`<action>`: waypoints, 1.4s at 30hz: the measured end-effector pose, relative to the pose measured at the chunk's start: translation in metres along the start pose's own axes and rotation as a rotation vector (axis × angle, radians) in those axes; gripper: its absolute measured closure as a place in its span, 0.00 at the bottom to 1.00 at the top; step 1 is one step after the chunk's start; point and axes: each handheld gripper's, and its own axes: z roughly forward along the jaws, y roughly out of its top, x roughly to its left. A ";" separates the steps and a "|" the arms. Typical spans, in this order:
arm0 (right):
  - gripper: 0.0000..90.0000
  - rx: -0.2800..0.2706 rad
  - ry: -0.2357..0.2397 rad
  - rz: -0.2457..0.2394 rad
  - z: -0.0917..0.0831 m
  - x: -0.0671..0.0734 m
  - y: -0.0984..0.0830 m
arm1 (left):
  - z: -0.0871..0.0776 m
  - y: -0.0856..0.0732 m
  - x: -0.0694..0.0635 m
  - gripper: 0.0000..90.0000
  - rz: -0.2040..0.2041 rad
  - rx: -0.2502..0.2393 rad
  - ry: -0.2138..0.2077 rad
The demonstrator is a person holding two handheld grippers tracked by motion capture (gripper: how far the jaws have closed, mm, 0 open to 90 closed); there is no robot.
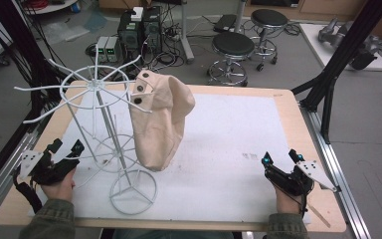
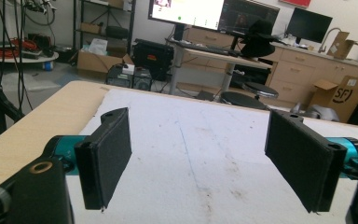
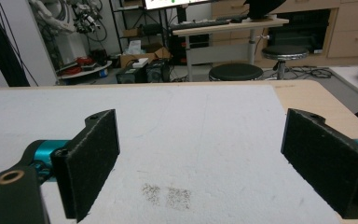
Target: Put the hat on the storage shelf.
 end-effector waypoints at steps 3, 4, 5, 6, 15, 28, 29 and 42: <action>0.12 -0.003 0.000 -0.006 0.000 0.001 0.000 | 0.000 0.000 0.000 0.25 0.000 0.001 -0.001; 0.12 -0.002 0.000 -0.004 0.000 0.001 0.000 | 0.000 0.000 0.000 0.25 -0.001 0.001 -0.002; 0.12 -0.004 -0.001 -0.006 0.000 0.001 -0.001 | 0.000 0.000 0.000 0.25 -0.001 0.001 -0.002; 0.12 -0.004 -0.003 -0.006 0.000 0.001 -0.001 | 0.000 0.000 0.000 0.25 0.000 0.001 -0.002; 0.12 0.011 0.010 0.001 0.001 0.002 -0.002 | 0.000 0.000 -0.001 0.25 -0.001 0.002 -0.004; 0.12 0.019 0.011 -0.003 0.001 0.002 -0.003 | 0.000 0.000 -0.001 0.25 -0.002 0.006 -0.006; 0.12 0.022 0.011 -0.002 0.001 0.002 -0.003 | 0.000 0.000 -0.001 0.25 -0.002 0.006 -0.006; 0.12 0.031 0.014 0.005 0.001 0.001 -0.004 | 0.000 0.000 0.000 0.25 -0.004 0.006 -0.008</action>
